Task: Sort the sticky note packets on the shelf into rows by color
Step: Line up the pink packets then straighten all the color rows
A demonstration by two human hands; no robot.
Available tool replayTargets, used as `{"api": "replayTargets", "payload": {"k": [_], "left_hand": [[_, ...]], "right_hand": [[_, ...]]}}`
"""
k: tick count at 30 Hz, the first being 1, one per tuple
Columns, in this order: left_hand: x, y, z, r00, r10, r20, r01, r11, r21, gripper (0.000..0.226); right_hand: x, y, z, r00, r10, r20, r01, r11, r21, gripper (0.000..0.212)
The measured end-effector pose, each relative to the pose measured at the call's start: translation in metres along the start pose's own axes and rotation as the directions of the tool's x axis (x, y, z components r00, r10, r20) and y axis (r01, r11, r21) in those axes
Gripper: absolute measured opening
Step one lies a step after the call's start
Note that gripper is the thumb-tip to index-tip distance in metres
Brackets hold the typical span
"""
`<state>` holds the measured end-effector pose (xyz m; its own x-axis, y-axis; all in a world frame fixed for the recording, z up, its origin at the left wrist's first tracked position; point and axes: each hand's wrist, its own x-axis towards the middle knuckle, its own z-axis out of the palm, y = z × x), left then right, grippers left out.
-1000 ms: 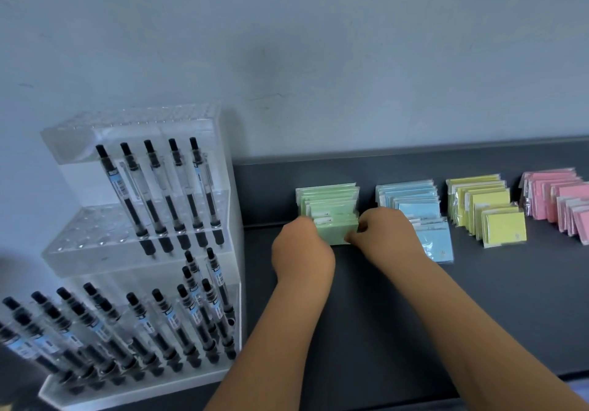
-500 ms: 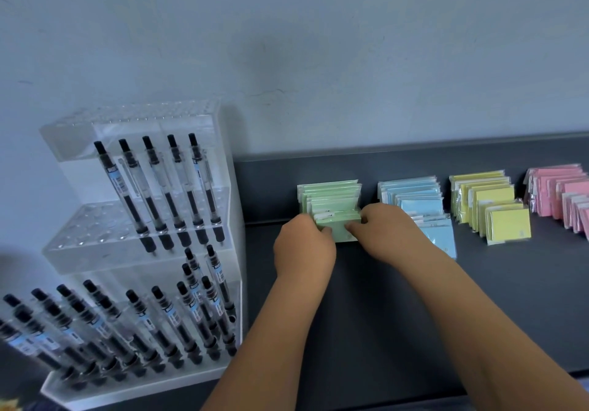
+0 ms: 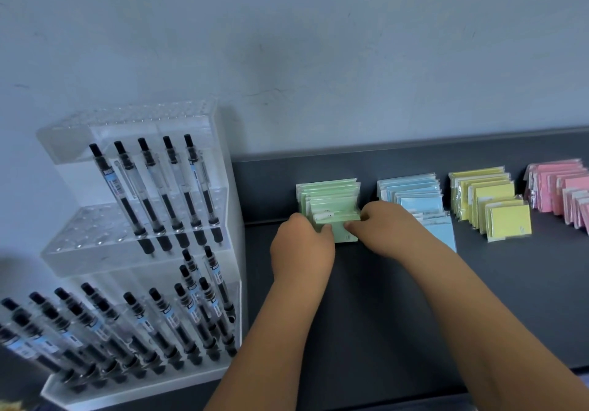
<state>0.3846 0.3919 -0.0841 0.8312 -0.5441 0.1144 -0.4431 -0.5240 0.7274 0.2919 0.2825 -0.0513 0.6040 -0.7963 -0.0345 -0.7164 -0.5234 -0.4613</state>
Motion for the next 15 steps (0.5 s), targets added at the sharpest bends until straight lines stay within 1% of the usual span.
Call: {"api": "replayTargets", "payload": {"k": [5, 9, 15], "left_hand": [[0.0025, -0.0022, 0.0030, 1.000, 0.027, -0.004, -0.027, 0.997, -0.075, 0.022], [0.0047, -0.0029, 0.0072, 0.999, 0.054, 0.001, -0.053, 0.989, -0.137, 0.021], [0.0042, 0.0006, 0.0057, 0.998, 0.050, 0.023, -0.048, 0.996, -0.077, 0.028]], "right_hand": [[-0.0007, -0.0006, 0.0014, 0.999, -0.036, -0.040, 0.038, 0.998, 0.057, 0.028], [-0.0018, -0.0004, 0.0015, 0.999, -0.050, -0.021, 0.052, 0.990, 0.131, 0.031], [-0.0006, 0.0061, -0.0044, 0.999, -0.037, 0.015, 0.034, 0.985, 0.168, 0.035]]}}
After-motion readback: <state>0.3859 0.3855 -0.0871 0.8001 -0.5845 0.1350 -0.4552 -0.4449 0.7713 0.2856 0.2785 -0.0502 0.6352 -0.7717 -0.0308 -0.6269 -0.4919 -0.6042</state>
